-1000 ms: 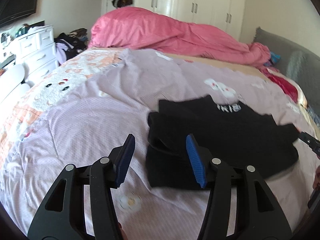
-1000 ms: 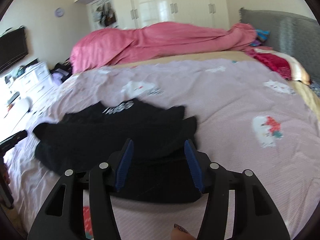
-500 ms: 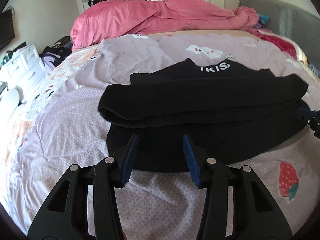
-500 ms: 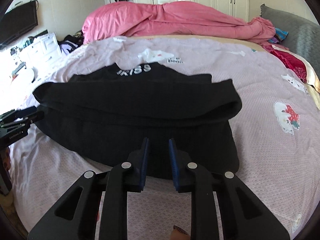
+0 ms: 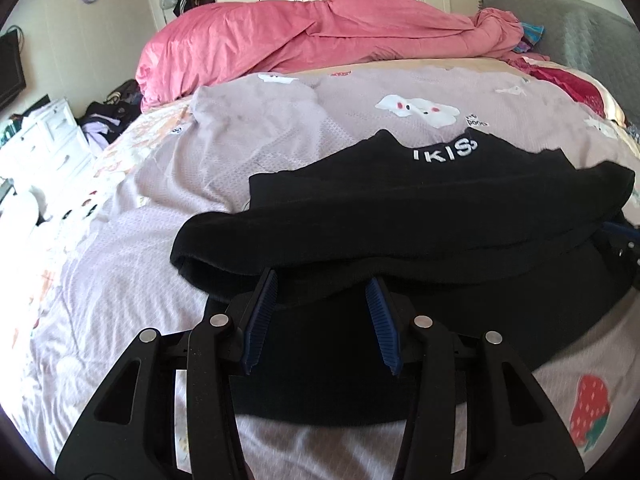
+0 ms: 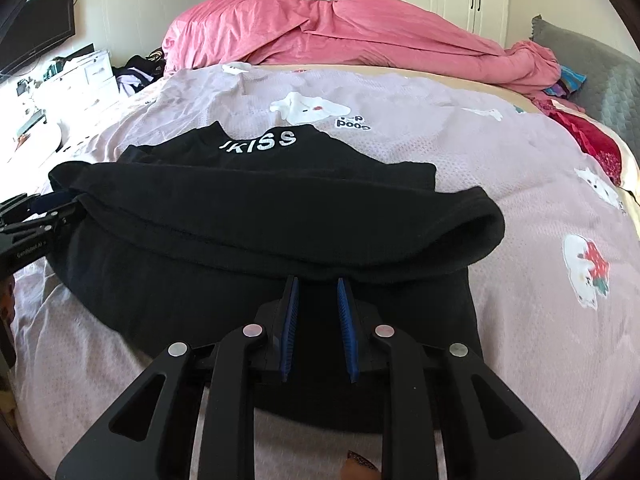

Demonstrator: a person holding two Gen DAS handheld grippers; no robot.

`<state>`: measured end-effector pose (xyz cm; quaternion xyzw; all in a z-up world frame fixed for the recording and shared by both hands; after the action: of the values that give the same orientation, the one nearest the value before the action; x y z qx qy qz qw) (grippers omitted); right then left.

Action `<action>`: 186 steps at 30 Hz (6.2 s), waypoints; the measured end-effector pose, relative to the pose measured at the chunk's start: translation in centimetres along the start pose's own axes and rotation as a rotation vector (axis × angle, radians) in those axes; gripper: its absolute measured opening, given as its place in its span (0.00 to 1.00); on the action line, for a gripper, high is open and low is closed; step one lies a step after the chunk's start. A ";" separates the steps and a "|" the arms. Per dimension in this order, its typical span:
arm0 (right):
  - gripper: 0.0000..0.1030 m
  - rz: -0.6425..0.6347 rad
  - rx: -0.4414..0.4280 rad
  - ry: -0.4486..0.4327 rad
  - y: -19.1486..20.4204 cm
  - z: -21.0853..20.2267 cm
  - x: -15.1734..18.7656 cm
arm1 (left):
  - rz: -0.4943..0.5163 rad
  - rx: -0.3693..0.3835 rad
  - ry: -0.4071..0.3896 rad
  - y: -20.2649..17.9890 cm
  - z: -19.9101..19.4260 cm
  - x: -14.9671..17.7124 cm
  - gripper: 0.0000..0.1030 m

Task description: Fold small clothes

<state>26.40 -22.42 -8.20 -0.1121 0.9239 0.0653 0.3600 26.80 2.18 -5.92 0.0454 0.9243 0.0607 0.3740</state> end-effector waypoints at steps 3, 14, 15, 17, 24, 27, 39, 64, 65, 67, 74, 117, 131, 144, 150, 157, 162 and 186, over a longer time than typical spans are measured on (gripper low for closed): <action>0.19 0.005 -0.014 0.006 -0.2 0.4 -0.6 | -0.011 0.012 0.020 0.1 1.2 -0.7 0.37; 0.19 -0.010 0.041 -0.014 -2.4 2.2 -3.7 | -0.068 0.038 0.070 1.3 4.9 -4.5 0.37; 0.19 -0.003 0.044 -0.014 -2.7 2.3 -3.9 | -0.069 0.035 0.072 1.4 5.1 -4.7 0.37; 0.19 0.028 0.051 -0.026 -3.7 2.4 -4.3 | -0.079 0.030 0.075 1.8 5.6 -5.3 0.37; 0.19 0.149 0.089 -0.130 -7.3 0.3 -6.0 | -0.124 0.007 0.044 3.5 5.8 -8.1 0.37; 0.19 0.175 0.095 -0.130 -8.5 -0.2 -5.9 | -0.156 0.008 0.022 4.4 4.9 -8.6 0.37; 0.45 0.214 0.066 -0.053 -9.4 1.3 -4.5 | -0.235 0.011 0.044 7.5 3.7 -4.5 0.38; 0.39 0.228 0.008 -0.011 -8.7 3.7 -3.8 | -0.306 0.112 0.150 7.1 7.3 -2.9 0.48; 0.36 0.229 -0.002 -0.011 -8.6 3.7 -3.9 | -0.310 0.122 0.149 7.0 7.3 -2.9 0.42; 0.20 0.229 -0.020 -0.015 -8.1 3.7 -3.9 | -0.303 0.111 0.145 6.6 7.2 -3.0 0.25; 0.08 0.250 -0.011 -0.086 -8.2 1.8 -5.0 | -0.290 0.088 0.045 6.7 4.9 -4.9 0.05; 0.56 0.087 0.002 0.065 -0.3 0.8 0.9 | -0.089 0.087 0.106 -0.6 0.9 1.9 0.76; 0.73 0.099 -0.022 0.065 0.2 -1.4 2.5 | -0.111 0.084 0.090 -0.1 -1.8 3.3 0.81; 0.92 -0.085 -0.022 -0.060 5.7 -4.5 2.1 | -0.154 0.069 0.078 2.8 -3.7 3.7 0.90; 0.94 -0.167 -0.050 -0.106 9.5 -5.3 1.6 | -0.196 0.053 0.077 5.1 -3.6 3.6 0.91; 0.94 -0.207 -0.085 -0.061 13.5 -3.4 1.4 | -0.253 0.040 0.075 7.8 -2.9 2.8 0.91; 0.94 -0.263 -0.084 -0.036 15.9 -2.0 1.5 | -0.295 0.029 0.088 9.7 -1.6 2.1 0.91; 0.52 -0.362 0.042 -0.064 22.1 4.9 -2.4 | -0.361 0.047 0.119 12.6 2.3 -1.3 0.91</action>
<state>25.68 0.29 -9.25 -0.2669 0.8777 -0.0163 0.3976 29.82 14.69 -4.78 -0.1163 0.9390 -0.0263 0.3225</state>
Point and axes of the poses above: each gripper's, at about its wrist camera, not at the fingertips, and z roughly the way its jaws point, y to its left, x to its underside, the point moved 8 cm from there along z, roughly the way its jaws point, and after that the axes turned 1 degree about y, right-handed, at the moved point
